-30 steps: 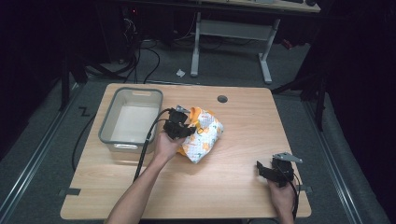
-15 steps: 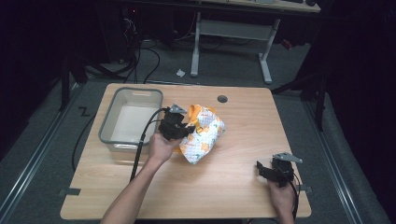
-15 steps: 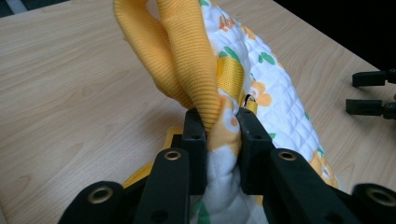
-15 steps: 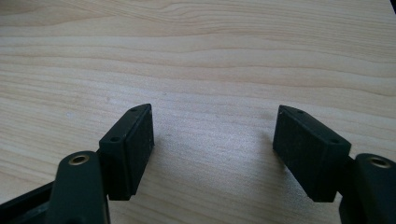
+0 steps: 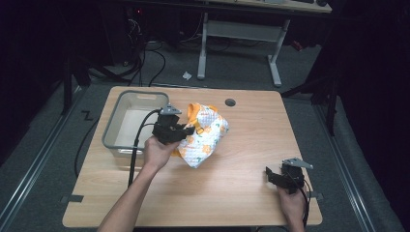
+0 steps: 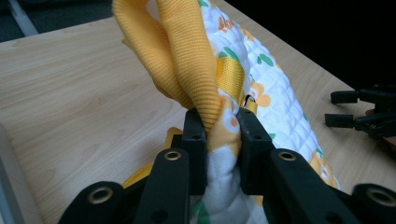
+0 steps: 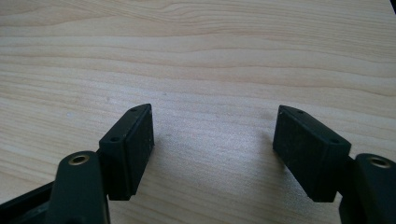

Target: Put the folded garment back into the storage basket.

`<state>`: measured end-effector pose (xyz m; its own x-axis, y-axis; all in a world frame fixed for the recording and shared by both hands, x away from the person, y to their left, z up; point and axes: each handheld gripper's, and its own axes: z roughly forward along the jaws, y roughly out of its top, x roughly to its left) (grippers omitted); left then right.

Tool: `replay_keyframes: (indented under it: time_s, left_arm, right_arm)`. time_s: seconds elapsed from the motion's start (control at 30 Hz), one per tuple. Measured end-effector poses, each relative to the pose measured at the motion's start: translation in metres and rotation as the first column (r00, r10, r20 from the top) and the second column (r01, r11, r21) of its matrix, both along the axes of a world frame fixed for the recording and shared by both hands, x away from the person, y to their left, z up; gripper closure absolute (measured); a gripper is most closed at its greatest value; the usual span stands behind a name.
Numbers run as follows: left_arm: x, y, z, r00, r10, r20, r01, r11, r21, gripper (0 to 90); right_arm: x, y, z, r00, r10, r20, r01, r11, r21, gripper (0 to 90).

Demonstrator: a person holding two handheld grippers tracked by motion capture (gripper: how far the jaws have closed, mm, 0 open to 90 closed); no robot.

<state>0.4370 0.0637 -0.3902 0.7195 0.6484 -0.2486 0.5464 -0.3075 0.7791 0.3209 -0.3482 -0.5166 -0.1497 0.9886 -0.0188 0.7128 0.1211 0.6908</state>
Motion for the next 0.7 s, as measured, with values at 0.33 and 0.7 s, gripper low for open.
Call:
replay_keyframes:
  time_s: [0.33,0.7]
  left_arm:
    - [-0.001,0.026,0.01,0.9987,0.05,0.008,-0.05,0.9981,-0.036,76.1]
    - [-0.003,0.045,0.018,0.9956,0.09,0.027,-0.089,0.9953,-0.038,76.1]
  right_arm:
    - [0.0,0.0,0.0,1.0,0.0,0.0,0.0,1.0,0.001,29.5]
    - [0.0,0.0,0.0,1.0,0.0,-0.001,0.0,1.0,0.001,29.5]
